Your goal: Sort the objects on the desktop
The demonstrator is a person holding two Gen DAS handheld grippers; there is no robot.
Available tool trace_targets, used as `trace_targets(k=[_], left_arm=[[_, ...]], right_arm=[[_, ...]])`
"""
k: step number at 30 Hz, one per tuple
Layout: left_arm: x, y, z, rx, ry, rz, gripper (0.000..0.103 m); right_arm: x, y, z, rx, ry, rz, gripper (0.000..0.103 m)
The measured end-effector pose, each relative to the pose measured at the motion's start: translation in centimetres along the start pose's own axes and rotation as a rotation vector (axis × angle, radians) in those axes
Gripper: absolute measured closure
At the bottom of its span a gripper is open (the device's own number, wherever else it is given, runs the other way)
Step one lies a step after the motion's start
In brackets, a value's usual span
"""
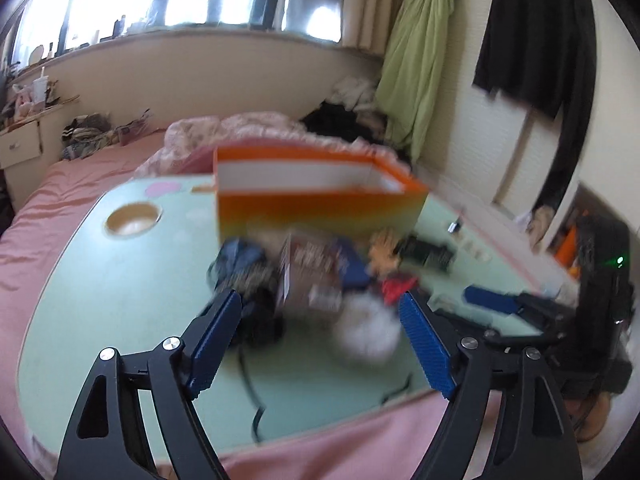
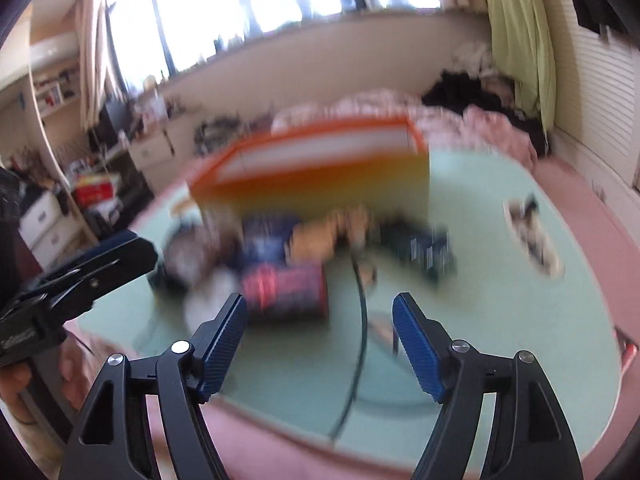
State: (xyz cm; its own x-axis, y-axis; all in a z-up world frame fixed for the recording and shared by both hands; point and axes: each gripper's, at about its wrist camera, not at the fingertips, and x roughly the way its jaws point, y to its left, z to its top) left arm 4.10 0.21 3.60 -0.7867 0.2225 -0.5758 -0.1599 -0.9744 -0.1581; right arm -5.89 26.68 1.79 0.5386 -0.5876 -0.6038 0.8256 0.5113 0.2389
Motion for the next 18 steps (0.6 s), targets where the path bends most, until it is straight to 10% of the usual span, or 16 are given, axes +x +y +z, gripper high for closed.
trace_targets(k=[4,9,18], left_arm=[[1.8,0.8,-1.8,-0.012,0.082,0.099,0.022],[3.1,0.6,-2.6,0.048,0.105,0.169,0.0],[3.8,1.5,-2.1,0.063,0.073,0.146,0.0]], right_arm=[[1.4,1.1,-0.8,-0.083,0.037,-0.07,0.0],[2.1,1.5,-1.1,-0.116,0.043,-0.084,0.0],[2.0,1.2,-1.3,-0.12,0.041,-0.08,0.0]])
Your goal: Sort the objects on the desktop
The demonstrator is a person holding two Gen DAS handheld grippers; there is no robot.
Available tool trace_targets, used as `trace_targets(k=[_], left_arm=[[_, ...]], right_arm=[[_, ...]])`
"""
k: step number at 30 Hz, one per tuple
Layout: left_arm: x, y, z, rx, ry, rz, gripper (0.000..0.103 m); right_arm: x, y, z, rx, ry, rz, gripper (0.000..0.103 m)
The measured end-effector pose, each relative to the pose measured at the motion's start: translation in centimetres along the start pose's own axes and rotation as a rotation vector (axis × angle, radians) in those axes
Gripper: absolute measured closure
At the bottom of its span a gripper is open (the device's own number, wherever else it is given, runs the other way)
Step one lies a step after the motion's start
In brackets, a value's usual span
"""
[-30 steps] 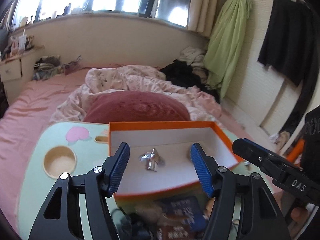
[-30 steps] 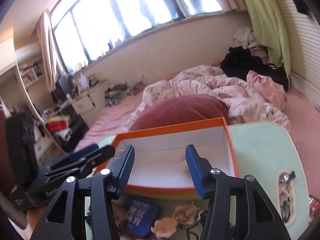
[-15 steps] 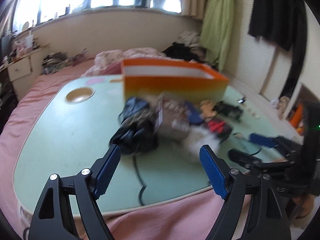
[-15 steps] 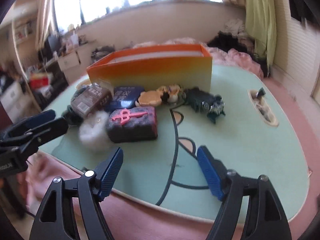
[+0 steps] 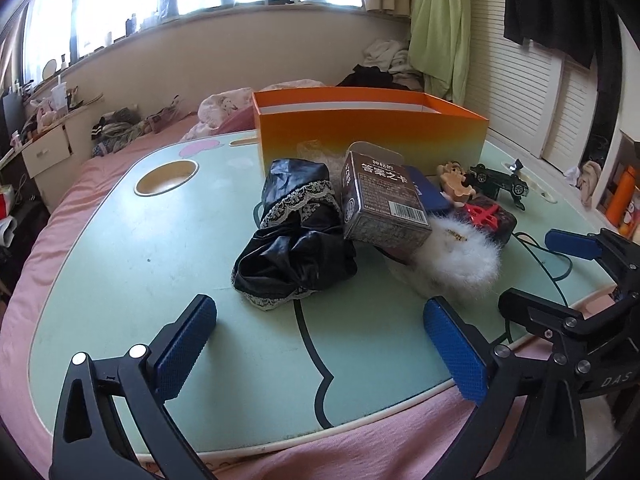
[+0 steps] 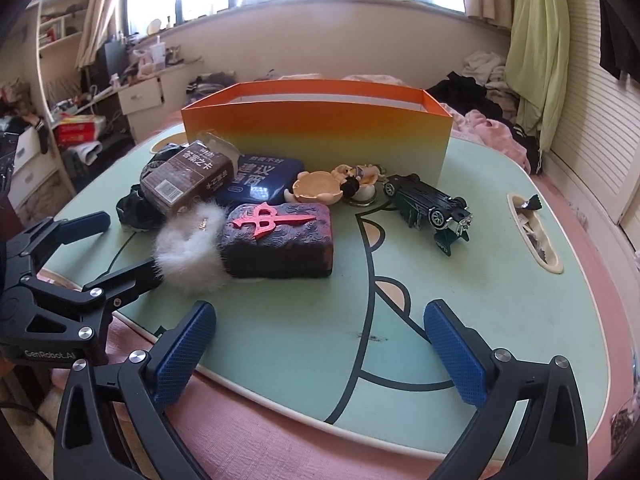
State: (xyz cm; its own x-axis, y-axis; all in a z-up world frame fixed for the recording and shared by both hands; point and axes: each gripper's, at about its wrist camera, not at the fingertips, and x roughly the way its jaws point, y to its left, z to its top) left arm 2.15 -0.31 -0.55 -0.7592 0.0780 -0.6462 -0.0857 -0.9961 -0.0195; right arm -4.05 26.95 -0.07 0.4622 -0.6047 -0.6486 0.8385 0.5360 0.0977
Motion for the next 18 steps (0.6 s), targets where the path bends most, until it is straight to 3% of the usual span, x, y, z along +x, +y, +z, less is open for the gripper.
trace_targets(k=[18], left_arm=[[-0.16,-0.23,-0.02,0.001,-0.002,-0.001,0.0]], right_arm=[[-0.18,0.23,0.23,0.003,0.0,-0.003,0.0]])
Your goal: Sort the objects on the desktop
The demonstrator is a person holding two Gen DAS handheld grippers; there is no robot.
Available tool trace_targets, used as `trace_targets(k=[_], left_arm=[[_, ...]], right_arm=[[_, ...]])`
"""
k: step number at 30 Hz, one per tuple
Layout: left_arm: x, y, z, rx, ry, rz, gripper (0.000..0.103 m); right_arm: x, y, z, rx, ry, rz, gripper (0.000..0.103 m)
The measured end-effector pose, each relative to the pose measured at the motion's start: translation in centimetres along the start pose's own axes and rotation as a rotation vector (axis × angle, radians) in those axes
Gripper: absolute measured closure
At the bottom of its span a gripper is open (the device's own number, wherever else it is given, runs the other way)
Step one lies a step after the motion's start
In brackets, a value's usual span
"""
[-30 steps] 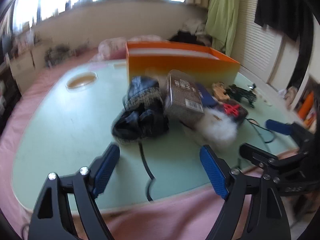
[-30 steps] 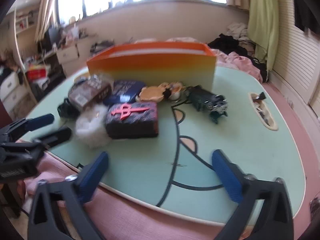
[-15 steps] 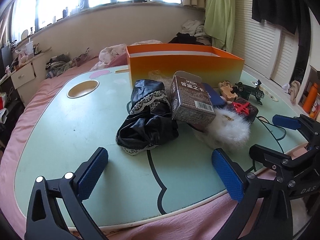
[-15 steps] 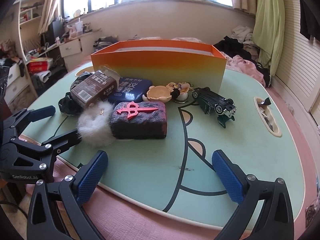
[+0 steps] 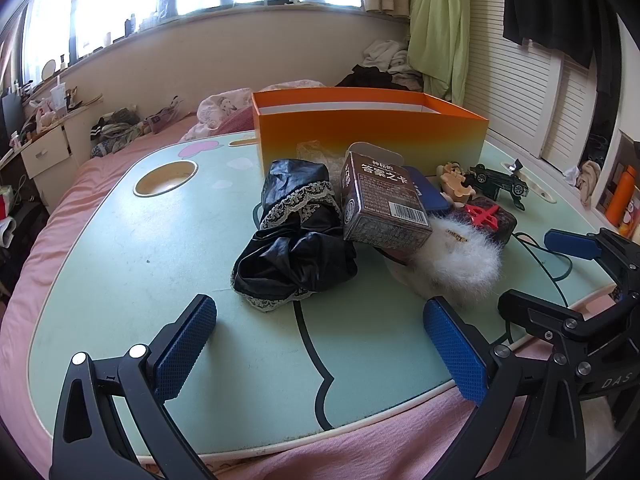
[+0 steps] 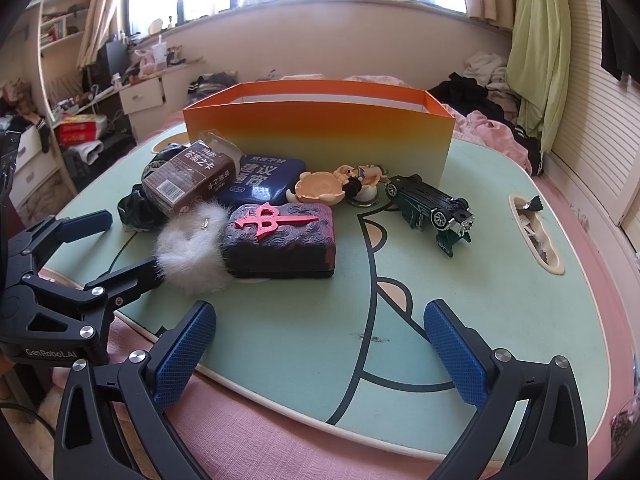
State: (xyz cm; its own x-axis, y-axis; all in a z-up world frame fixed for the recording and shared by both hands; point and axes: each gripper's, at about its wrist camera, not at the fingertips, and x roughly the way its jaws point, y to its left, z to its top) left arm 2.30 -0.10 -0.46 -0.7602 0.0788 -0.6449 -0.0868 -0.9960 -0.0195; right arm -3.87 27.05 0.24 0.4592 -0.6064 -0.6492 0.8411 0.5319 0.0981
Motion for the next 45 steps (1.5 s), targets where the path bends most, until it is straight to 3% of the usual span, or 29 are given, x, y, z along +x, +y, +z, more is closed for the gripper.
trace_targets(k=[8,11,15,23,26,28,30,31,34,40,43,45], left_arm=[[0.0,0.0,0.0,0.0,-0.001,-0.001,0.0],[0.0,0.0,-0.1,0.0,-0.001,-0.002,0.0],[0.0,0.0,-0.1,0.0,-0.001,-0.001,0.0],[0.0,0.0,-0.1,-0.001,-0.001,-0.002,0.0],[0.0,0.0,-0.1,-0.001,-0.001,-0.002,0.0],[0.0,0.0,-0.1,-0.002,-0.001,-0.002,0.0],[-0.1,0.0,-0.1,-0.002,-0.004,-0.003,0.0],[-0.2,0.0,-0.2,-0.005,-0.008,-0.006,0.0],[-1.0,1.1,-0.4,-0.063,-0.04,-0.057,0.0],[-3.0,5.7,-0.5,-0.278,-0.124,-0.077,0.0],[-2.4,5.1,0.4,-0.201,-0.093,-0.029,0.001],[-1.3,4.0,1.1,-0.119,-0.025,-0.054,0.001]], right_arm=[[-0.2,0.2,-0.1,0.016,-0.02,0.009,0.0],[-0.9,-1.0,-0.2,0.088,-0.066,0.081,0.001],[-1.0,-2.5,0.6,0.164,-0.093,0.094,0.013],[0.6,0.4,3.7,0.057,-0.068,0.047,0.015],[2.1,1.6,4.6,-0.002,-0.001,0.037,0.015],[2.8,2.2,4.7,-0.01,0.014,0.042,0.021],[3.1,2.0,4.6,0.004,0.024,0.027,0.034],[3.0,1.8,4.4,0.011,0.015,0.032,0.035],[1.9,0.8,3.3,0.061,-0.046,0.069,0.035],[-1.5,-1.7,1.4,0.185,-0.207,0.102,0.035],[-1.4,-1.3,1.3,0.184,-0.199,0.108,0.035],[-1.2,-0.9,1.4,0.172,-0.182,0.106,0.035]])
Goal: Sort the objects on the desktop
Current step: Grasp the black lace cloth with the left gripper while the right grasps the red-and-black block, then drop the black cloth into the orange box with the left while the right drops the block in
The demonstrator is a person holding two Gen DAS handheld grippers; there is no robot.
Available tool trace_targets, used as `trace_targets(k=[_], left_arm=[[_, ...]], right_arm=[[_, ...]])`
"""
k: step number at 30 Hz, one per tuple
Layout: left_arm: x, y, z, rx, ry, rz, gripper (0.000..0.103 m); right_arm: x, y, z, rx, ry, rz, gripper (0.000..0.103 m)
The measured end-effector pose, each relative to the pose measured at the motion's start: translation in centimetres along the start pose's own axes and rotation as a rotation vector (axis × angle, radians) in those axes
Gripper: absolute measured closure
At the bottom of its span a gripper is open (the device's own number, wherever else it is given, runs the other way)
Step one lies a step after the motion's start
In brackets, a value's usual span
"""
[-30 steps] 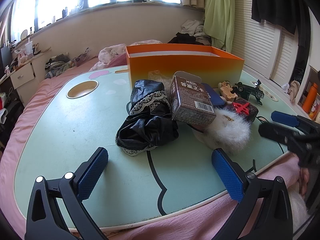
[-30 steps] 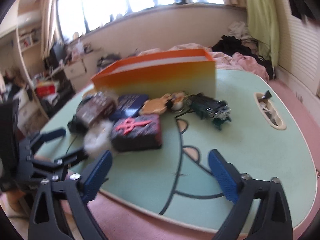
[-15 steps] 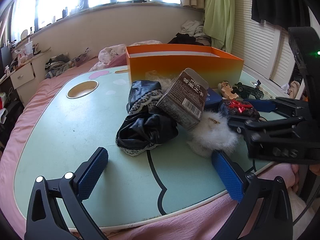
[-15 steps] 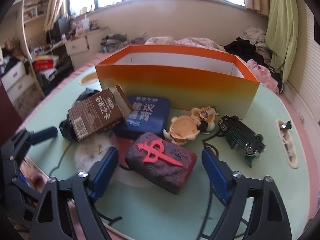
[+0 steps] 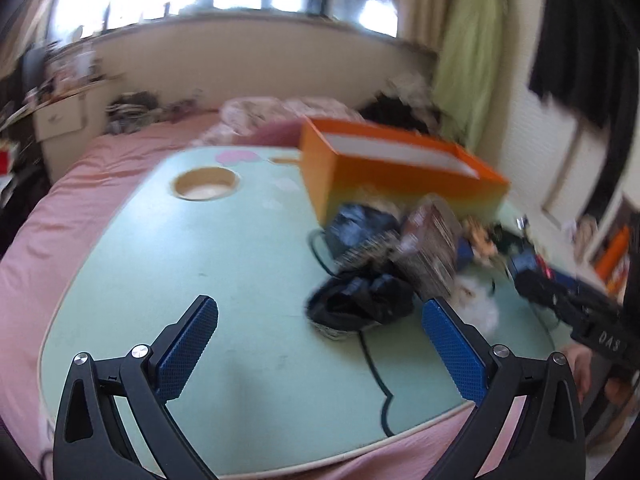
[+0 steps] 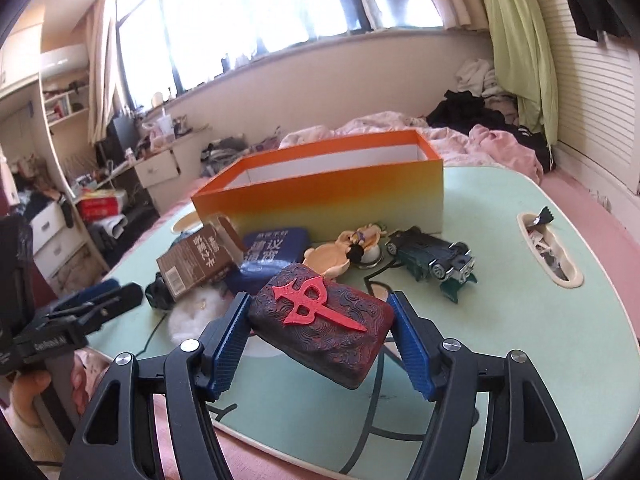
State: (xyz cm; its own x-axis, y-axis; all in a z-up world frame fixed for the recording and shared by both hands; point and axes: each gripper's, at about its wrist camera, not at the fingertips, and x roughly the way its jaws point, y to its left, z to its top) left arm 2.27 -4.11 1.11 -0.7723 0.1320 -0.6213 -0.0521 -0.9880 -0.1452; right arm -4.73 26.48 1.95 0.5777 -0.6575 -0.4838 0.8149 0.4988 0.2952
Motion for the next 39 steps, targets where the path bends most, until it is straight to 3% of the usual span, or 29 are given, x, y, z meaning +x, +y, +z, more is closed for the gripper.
trace_targets(k=[3,5,6,8,10,12,16,20,23,27,29,31,34,36,37,39], left_arm=[[1.6,-1.3,1.0,0.063,0.048,0.001,0.003],[2.6,-1.7,1.7,0.091,0.069,0.021,0.024],[3.3,-1.9,1.9,0.102,0.104,0.018,0.049],[3.3,-1.9,2.0,0.107,0.098,0.028,0.058],[2.4,-1.4,1.5,0.088,0.088,-0.013,0.066],[0.7,-0.6,0.9,0.065,0.044,-0.046,0.067],[-3.4,0.8,0.9,0.043,-0.057,-0.022,0.07],[-5.6,1.0,3.5,0.011,-0.139,-0.082,0.07],[-4.5,-0.8,6.2,0.055,-0.144,-0.107,0.07],[0.1,-3.4,10.5,0.083,-0.089,-0.131,0.07],[3.1,-4.0,12.3,0.058,-0.064,-0.123,0.069],[5.5,-3.8,13.0,0.024,-0.053,-0.1,0.049],[7.7,-2.8,12.8,-0.041,0.005,-0.049,0.046],[6.6,-2.2,12.0,-0.068,-0.038,-0.102,0.046],[5.6,-1.9,11.4,-0.074,-0.077,-0.117,0.046],[3.7,-1.8,10.6,-0.063,-0.133,-0.118,0.046]], right_arm=[[0.0,0.2,0.0,-0.008,-0.001,-0.005,0.035],[0.0,0.3,-0.1,-0.009,-0.001,-0.007,0.035],[0.0,0.3,-0.1,-0.008,-0.001,-0.006,0.035],[-0.1,0.3,-0.1,0.0,0.0,-0.004,0.034],[-0.3,0.1,-0.1,0.01,-0.007,-0.002,0.035],[-0.6,-0.2,-0.1,0.021,-0.02,-0.002,0.035],[-1.7,-1.0,0.7,0.051,-0.05,0.011,0.035],[-2.2,-2.8,4.0,0.167,-0.015,0.14,0.035],[-1.8,-3.4,8.3,0.171,-0.028,0.11,0.035],[1.5,-3.9,12.9,0.168,-0.002,0.068,0.034],[3.9,-3.4,13.9,0.09,-0.01,-0.04,0.034],[6.5,-3.6,14.2,0.048,0.018,-0.133,0.034],[7.7,-5.3,13.8,0.143,0.07,-0.056,0.034],[6.5,-6.1,13.1,0.209,0.034,0.01,0.029],[5.5,-6.1,12.7,0.216,0.019,0.0,0.023],[4.0,-5.7,12.2,0.197,-0.001,-0.025,0.022]])
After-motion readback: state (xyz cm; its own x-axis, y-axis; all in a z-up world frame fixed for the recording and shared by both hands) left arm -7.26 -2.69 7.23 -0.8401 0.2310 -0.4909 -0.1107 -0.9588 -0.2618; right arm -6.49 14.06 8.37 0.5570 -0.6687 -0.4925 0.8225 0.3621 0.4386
